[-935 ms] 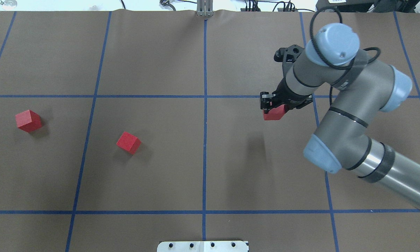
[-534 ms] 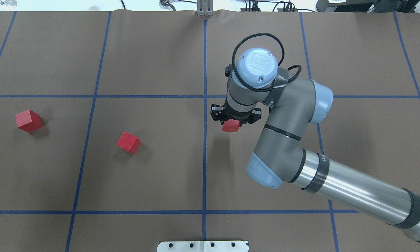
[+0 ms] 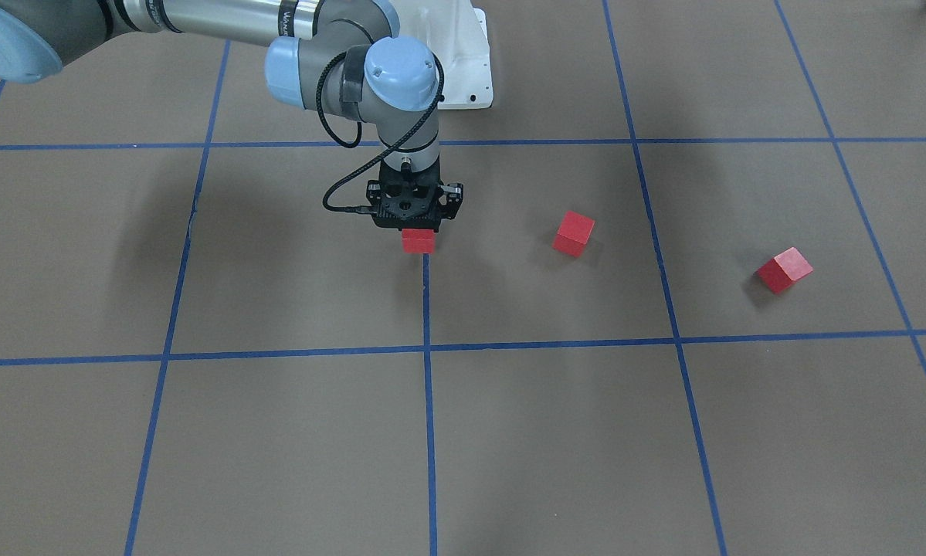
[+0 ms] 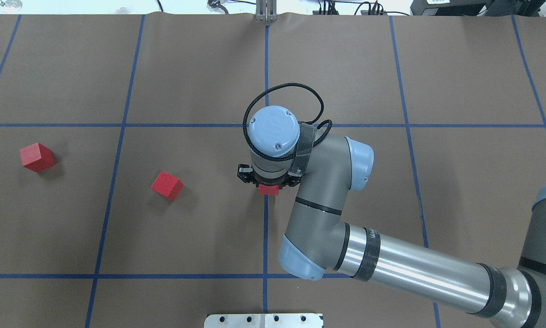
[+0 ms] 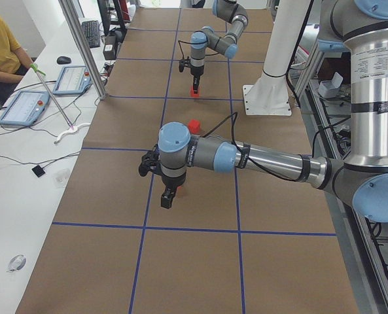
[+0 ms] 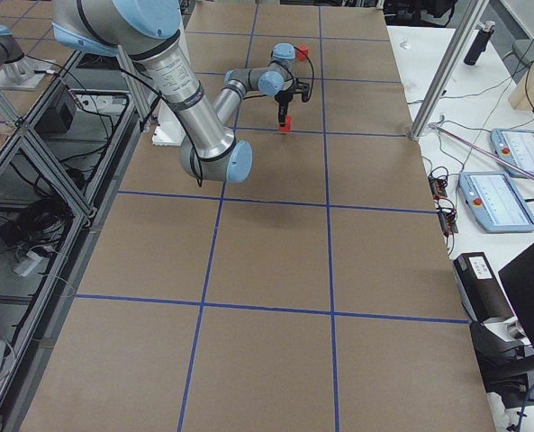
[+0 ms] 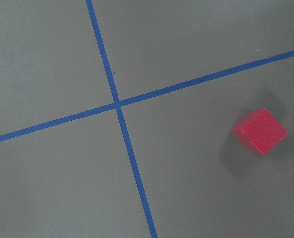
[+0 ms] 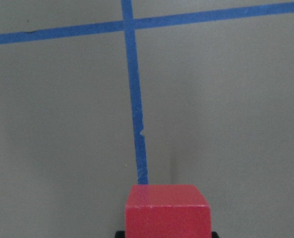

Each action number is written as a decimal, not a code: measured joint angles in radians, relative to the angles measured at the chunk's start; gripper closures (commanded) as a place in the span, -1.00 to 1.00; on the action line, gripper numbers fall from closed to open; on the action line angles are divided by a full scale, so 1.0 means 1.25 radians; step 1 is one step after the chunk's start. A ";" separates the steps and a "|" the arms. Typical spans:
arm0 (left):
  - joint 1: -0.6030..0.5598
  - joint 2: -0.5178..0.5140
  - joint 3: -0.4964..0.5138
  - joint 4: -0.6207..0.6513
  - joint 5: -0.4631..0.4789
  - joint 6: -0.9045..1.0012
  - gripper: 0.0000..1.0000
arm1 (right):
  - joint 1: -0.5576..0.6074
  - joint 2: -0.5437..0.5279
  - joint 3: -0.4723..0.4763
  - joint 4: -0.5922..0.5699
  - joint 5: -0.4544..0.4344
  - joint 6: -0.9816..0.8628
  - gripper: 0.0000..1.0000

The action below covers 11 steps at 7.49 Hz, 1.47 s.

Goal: Form red blocks into L shape at center
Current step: 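Carry the red cube with the right gripper to the center grid cross, then release the cube at center and withdraw the right gripper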

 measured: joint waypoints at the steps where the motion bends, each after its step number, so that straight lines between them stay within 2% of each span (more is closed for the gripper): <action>1: 0.000 0.000 0.001 0.000 0.000 0.000 -1.00 | -0.015 0.001 0.000 0.000 -0.011 0.004 0.56; 2: 0.000 0.000 0.002 0.000 0.000 0.000 -1.00 | -0.026 0.001 -0.001 0.000 -0.020 0.010 0.47; 3: 0.001 0.000 0.002 0.000 0.000 0.000 -1.00 | -0.033 0.001 -0.002 0.001 -0.027 0.014 0.27; 5: 0.001 0.001 0.003 0.000 0.000 0.000 -1.00 | -0.038 0.000 -0.001 0.002 -0.032 0.015 -0.47; 7: 0.000 0.003 0.003 0.000 0.000 0.000 -1.00 | -0.038 -0.001 -0.001 0.002 -0.033 0.016 -0.96; 11: 0.000 0.004 0.001 0.000 0.000 0.000 -1.00 | -0.037 -0.003 0.008 0.003 -0.032 0.015 -0.97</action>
